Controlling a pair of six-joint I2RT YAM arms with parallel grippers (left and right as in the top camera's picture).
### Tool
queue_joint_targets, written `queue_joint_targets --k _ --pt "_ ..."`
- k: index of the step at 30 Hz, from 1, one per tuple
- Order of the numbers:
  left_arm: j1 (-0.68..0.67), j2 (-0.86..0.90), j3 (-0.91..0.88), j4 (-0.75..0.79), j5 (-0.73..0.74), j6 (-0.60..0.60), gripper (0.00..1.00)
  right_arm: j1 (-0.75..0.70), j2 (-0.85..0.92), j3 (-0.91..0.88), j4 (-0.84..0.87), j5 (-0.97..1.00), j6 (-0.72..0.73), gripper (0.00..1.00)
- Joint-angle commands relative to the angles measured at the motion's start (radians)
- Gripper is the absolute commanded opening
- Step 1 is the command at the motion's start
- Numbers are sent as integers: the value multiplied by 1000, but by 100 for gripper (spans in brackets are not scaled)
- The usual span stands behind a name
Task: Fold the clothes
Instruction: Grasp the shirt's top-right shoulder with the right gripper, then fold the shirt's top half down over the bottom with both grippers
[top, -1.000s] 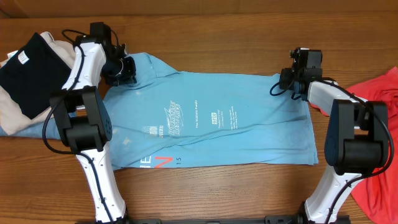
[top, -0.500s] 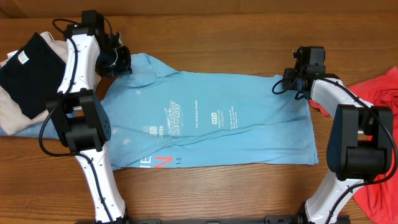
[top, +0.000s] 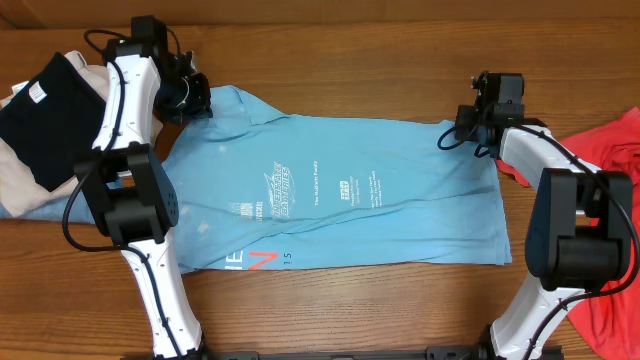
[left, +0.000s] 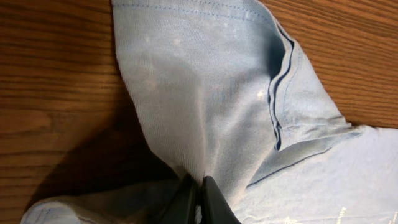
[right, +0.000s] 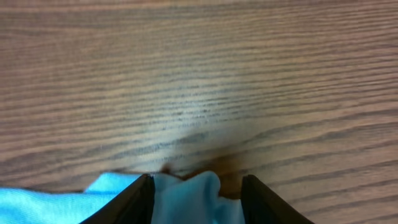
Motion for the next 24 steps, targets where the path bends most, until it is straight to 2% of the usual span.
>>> queue_joint_targets --k 1,5,20,24 --pt "4 -27 14 0 14 23 4 -8 9 20 13 8 3 47" --pt "4 -27 14 -3 14 23 4 -8 24 20 15 8 3 36" --pt "3 -27 14 -3 14 23 4 -8 40 18 22 5 3 35" --pt "3 -27 14 -3 14 23 4 -8 55 18 17 5 3 27"
